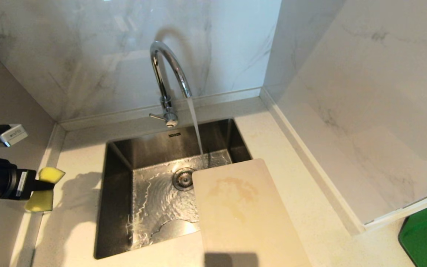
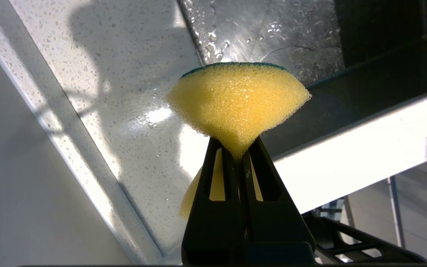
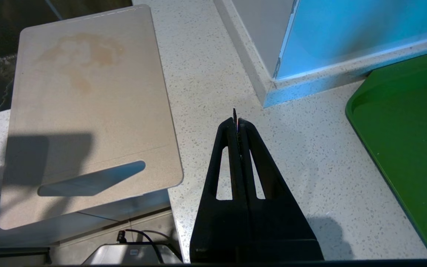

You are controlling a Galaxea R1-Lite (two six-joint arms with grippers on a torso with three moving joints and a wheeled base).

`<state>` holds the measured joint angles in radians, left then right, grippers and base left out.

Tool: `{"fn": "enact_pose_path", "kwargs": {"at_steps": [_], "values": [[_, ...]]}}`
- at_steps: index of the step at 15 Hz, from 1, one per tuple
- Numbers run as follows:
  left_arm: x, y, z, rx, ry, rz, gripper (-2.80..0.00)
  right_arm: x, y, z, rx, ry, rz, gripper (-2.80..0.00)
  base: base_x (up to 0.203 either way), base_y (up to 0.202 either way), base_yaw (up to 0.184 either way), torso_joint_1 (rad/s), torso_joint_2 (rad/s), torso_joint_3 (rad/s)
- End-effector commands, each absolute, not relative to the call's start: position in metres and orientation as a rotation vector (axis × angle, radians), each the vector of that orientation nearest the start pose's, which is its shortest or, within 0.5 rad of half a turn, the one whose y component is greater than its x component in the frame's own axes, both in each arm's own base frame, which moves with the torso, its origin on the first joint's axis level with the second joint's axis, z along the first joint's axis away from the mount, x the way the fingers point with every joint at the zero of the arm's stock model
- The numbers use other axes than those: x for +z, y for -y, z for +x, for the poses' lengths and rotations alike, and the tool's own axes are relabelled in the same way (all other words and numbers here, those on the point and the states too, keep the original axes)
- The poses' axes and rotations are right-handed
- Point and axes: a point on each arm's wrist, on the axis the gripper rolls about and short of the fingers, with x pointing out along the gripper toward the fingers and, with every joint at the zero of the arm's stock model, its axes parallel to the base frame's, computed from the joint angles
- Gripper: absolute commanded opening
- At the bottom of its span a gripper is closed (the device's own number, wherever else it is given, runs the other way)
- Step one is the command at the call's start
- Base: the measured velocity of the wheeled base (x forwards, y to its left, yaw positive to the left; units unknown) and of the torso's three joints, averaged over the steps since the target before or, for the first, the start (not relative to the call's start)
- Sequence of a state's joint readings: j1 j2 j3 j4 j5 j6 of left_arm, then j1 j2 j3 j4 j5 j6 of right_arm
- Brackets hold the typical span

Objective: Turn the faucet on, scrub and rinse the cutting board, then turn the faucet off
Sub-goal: Pick up the cutting board

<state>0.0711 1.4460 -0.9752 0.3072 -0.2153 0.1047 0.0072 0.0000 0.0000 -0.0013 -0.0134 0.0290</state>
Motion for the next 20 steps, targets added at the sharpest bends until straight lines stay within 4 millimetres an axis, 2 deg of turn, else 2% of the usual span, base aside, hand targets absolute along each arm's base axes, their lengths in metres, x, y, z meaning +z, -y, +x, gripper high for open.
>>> {"fn": "enact_pose_path", "kwargs": {"at_steps": [1,6,8,11,16,20], "values": [[0.224,-0.003,0.204,-0.185,-0.711,0.016,-2.8,0.075,0.0,-0.023,-0.006,0.002,0.029,-2.8,0.0,0.0,0.0,0.0,0.0,0.0],[0.229,-0.002,0.188,-0.178,-0.667,0.03,-2.8,0.075,0.0,-0.023,-0.006,0.002,0.029,-2.8,0.0,0.0,0.0,0.0,0.0,0.0],[0.238,-0.001,0.174,-0.185,-0.611,0.041,-2.8,0.075,0.0,-0.023,-0.006,0.002,0.029,-2.8,0.0,0.0,0.0,0.0,0.0,0.0],[0.234,0.004,0.145,-0.206,-0.575,0.057,-2.8,0.075,0.0,-0.023,-0.006,0.002,0.029,-2.8,0.0,0.0,0.0,0.0,0.0,0.0],[0.194,0.004,0.094,-0.163,-0.476,0.084,-2.8,0.075,0.0,-0.023,-0.006,0.002,0.029,-2.8,0.0,0.0,0.0,0.0,0.0,0.0],[0.16,0.0,0.057,0.0,-0.356,0.112,-2.8,0.075,0.0,-0.023,-0.006,0.002,0.029,-2.8,0.0,0.0,0.0,0.0,0.0,0.0]]}}
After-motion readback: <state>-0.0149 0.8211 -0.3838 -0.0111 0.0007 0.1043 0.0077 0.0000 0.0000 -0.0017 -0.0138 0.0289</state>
